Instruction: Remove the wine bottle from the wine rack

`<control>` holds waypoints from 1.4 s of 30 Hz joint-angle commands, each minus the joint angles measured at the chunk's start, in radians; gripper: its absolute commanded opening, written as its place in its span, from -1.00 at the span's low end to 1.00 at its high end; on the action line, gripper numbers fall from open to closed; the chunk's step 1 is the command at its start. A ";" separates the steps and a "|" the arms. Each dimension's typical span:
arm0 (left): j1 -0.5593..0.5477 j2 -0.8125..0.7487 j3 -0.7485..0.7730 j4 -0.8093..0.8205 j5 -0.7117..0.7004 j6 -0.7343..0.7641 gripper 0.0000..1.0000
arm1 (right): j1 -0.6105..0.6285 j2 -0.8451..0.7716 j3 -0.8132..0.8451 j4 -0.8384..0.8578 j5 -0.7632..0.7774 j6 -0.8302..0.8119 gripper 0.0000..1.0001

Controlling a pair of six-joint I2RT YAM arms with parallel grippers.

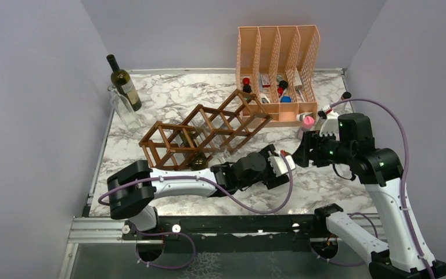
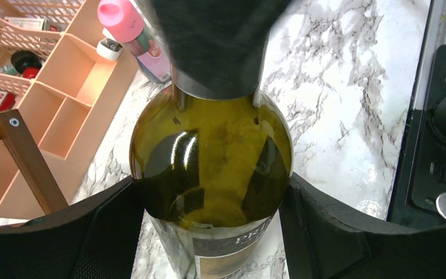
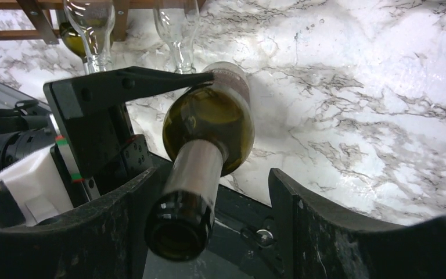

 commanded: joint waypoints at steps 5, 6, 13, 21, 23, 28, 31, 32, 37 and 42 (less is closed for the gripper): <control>0.024 -0.018 0.089 0.036 0.107 -0.105 -0.59 | 0.000 0.010 0.004 0.041 0.016 -0.019 0.26; 0.024 -0.017 0.092 0.034 0.114 -0.109 -0.59 | 0.000 0.013 0.000 0.046 0.018 -0.021 0.26; 0.023 -0.006 0.111 0.009 0.157 -0.129 -0.60 | 0.000 0.038 -0.033 0.113 -0.006 -0.024 0.24; 0.025 0.007 0.144 -0.039 0.146 -0.123 -0.60 | 0.000 0.039 -0.050 0.140 -0.039 0.009 -0.23; 0.025 0.010 0.147 -0.045 0.147 -0.129 -0.60 | 0.000 0.033 -0.056 0.151 -0.037 0.021 -0.13; 0.025 0.016 0.152 -0.050 0.163 -0.152 -0.60 | 0.000 0.043 -0.089 0.153 -0.059 0.026 0.07; 0.027 0.022 0.158 -0.059 0.160 -0.162 -0.60 | 0.000 0.036 -0.096 0.145 -0.059 0.023 0.08; 0.030 0.024 0.160 -0.061 0.161 -0.168 -0.60 | 0.000 0.032 -0.098 0.142 -0.056 0.023 0.08; 0.034 0.026 0.163 -0.064 0.168 -0.186 -0.59 | 0.000 0.007 -0.113 0.136 -0.057 0.033 0.25; 0.034 0.018 0.156 -0.053 0.169 -0.188 -0.59 | 0.000 0.000 -0.106 0.123 -0.042 0.035 0.35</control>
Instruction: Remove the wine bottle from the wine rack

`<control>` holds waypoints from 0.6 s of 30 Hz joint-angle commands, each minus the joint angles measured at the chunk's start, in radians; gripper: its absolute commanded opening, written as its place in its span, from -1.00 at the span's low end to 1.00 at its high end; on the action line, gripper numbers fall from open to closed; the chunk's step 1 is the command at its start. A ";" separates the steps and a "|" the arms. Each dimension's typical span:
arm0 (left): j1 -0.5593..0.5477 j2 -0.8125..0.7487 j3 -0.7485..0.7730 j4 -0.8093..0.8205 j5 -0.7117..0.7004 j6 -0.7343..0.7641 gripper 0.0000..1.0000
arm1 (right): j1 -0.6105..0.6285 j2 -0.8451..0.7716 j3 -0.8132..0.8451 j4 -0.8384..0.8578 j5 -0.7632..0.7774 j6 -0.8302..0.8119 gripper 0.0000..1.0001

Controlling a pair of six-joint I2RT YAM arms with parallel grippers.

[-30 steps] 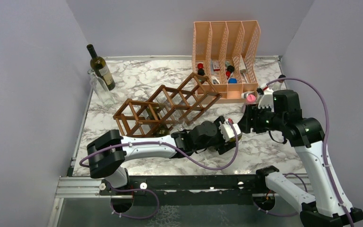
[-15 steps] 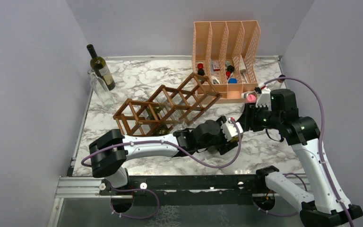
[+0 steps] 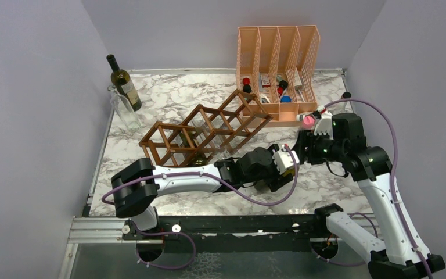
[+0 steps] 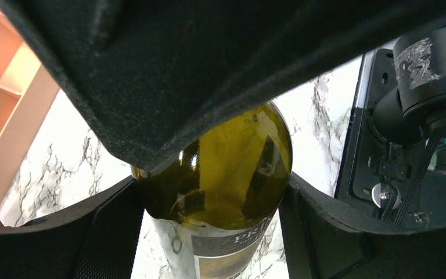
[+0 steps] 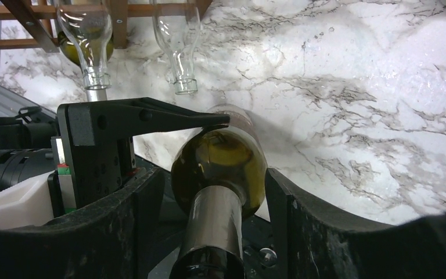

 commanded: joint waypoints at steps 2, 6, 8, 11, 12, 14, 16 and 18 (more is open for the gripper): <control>0.003 -0.025 0.052 0.105 0.016 -0.018 -0.59 | 0.003 -0.014 0.007 -0.007 0.007 0.008 0.37; 0.003 -0.032 0.048 0.111 0.017 -0.023 -0.59 | 0.003 -0.018 -0.002 -0.013 0.010 0.008 0.36; 0.003 -0.039 0.046 0.114 0.018 -0.024 -0.58 | 0.003 -0.029 -0.014 -0.010 0.009 0.015 0.32; 0.004 -0.042 0.045 0.115 0.014 -0.023 -0.58 | 0.003 -0.045 -0.023 -0.006 0.019 0.028 0.21; 0.005 -0.043 0.043 0.116 0.014 -0.023 -0.57 | 0.003 -0.047 -0.024 -0.004 0.021 0.033 0.19; 0.005 -0.047 0.043 0.120 0.018 -0.025 -0.56 | 0.003 -0.053 -0.024 0.000 0.024 0.040 0.16; 0.005 -0.053 0.038 0.128 0.024 -0.029 -0.56 | 0.003 -0.054 -0.023 0.003 0.038 0.048 0.09; 0.005 -0.057 0.036 0.130 0.024 -0.030 -0.55 | 0.003 -0.056 -0.021 0.005 0.053 0.054 -0.04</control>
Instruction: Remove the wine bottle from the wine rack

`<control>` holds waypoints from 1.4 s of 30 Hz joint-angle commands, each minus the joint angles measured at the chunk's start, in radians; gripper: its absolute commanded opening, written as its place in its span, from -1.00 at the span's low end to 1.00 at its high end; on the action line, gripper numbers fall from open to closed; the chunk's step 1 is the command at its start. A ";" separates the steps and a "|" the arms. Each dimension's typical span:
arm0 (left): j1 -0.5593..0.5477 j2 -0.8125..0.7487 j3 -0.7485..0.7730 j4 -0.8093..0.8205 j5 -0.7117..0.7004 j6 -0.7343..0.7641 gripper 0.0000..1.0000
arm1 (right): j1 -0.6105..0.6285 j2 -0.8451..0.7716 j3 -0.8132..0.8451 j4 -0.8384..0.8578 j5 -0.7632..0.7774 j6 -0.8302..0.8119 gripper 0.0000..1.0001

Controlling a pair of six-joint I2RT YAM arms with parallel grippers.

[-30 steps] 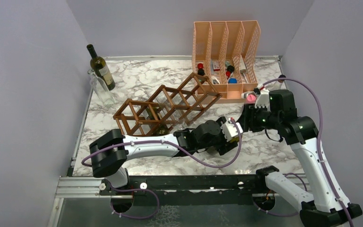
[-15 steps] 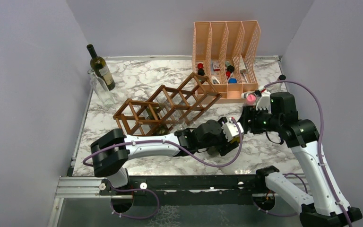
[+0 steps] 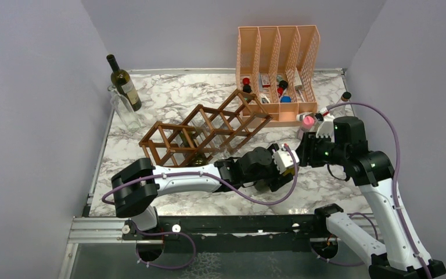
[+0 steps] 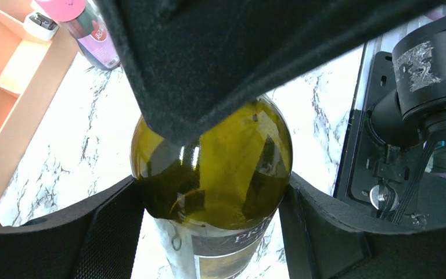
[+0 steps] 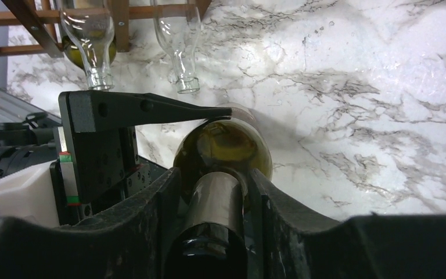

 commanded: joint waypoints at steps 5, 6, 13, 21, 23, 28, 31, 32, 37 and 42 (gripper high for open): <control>0.004 -0.063 0.035 0.123 0.024 -0.021 -0.37 | 0.003 -0.027 0.024 0.019 0.098 0.045 -0.44; 0.004 -0.064 0.035 0.124 0.027 -0.024 -0.27 | 0.003 -0.032 0.031 0.024 0.107 0.049 -0.54; 0.005 -0.094 0.040 0.126 0.057 -0.036 0.59 | 0.003 -0.006 0.135 -0.021 0.336 0.063 -0.98; 0.004 -0.198 0.010 0.177 0.096 0.004 0.98 | 0.003 0.051 0.248 -0.089 0.697 0.094 -0.98; 0.005 -0.235 -0.017 0.201 0.052 0.030 0.98 | 0.003 0.061 0.253 -0.085 0.750 0.101 -0.98; 0.007 -0.307 -0.070 0.243 -0.109 0.071 0.98 | 0.003 0.122 0.251 -0.060 0.841 0.146 -0.98; 0.044 -0.322 -0.112 0.302 -0.133 0.060 0.98 | 0.003 0.175 0.268 -0.049 0.900 0.156 -0.98; 0.071 -0.316 -0.116 0.310 -0.120 0.048 0.98 | 0.003 0.189 0.271 -0.039 0.919 0.150 -0.98; 0.146 -0.287 -0.112 0.312 -0.071 -0.013 0.98 | 0.001 0.236 0.263 0.014 1.061 0.149 -0.98; 0.151 -0.282 -0.118 0.314 -0.078 0.009 0.98 | -0.018 0.282 0.248 0.074 1.099 0.162 -0.98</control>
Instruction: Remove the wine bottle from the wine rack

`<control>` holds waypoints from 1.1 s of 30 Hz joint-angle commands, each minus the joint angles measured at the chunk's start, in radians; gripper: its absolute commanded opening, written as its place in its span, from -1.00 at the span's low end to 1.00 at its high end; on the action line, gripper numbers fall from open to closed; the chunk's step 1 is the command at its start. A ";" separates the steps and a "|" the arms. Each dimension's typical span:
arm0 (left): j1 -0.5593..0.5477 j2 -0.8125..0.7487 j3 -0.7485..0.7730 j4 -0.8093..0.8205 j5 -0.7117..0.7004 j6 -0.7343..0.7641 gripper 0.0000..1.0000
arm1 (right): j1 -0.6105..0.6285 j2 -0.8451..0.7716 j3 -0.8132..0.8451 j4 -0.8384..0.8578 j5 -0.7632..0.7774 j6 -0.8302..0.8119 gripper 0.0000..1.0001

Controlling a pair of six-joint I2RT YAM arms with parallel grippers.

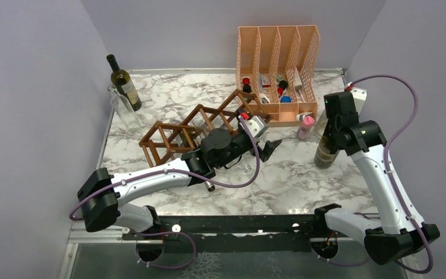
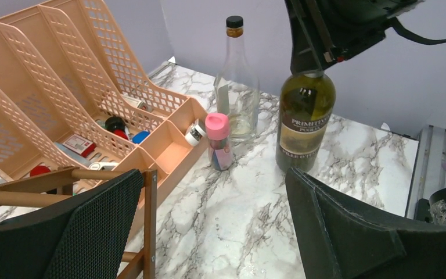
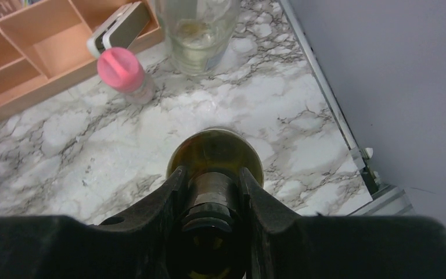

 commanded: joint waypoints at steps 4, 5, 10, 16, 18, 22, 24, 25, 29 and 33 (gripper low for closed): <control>-0.006 -0.008 -0.019 0.047 -0.025 0.018 0.98 | -0.052 0.051 0.023 0.170 0.120 0.030 -0.98; -0.005 -0.010 -0.020 0.046 -0.031 0.022 0.98 | -0.062 0.052 0.013 0.191 0.114 0.023 -0.98; -0.006 -0.012 -0.020 0.047 -0.031 0.031 0.98 | -0.132 0.041 -0.015 0.270 0.064 -0.004 -0.98; -0.007 -0.002 -0.003 0.034 0.028 0.057 0.98 | -0.284 0.056 -0.025 0.317 -0.079 -0.023 -0.98; -0.007 -0.004 0.000 0.030 0.033 0.060 0.98 | -0.297 0.065 -0.025 0.326 -0.115 -0.014 -0.98; -0.006 -0.002 0.000 0.027 0.035 0.070 0.98 | -0.338 0.105 -0.006 0.326 -0.175 0.005 -0.98; -0.010 0.005 0.011 0.014 0.049 0.081 0.98 | -0.346 0.118 0.001 0.333 -0.176 0.012 -0.98; -0.011 0.007 0.016 0.004 0.050 0.085 0.98 | -0.351 0.122 -0.001 0.341 -0.177 0.010 -0.98; -0.012 0.008 0.022 -0.005 0.054 0.090 0.98 | -0.375 0.154 0.000 0.348 -0.185 0.010 -0.98; -0.011 0.012 0.025 -0.008 0.061 0.085 0.98 | -0.389 0.169 -0.001 0.343 -0.197 0.012 -0.95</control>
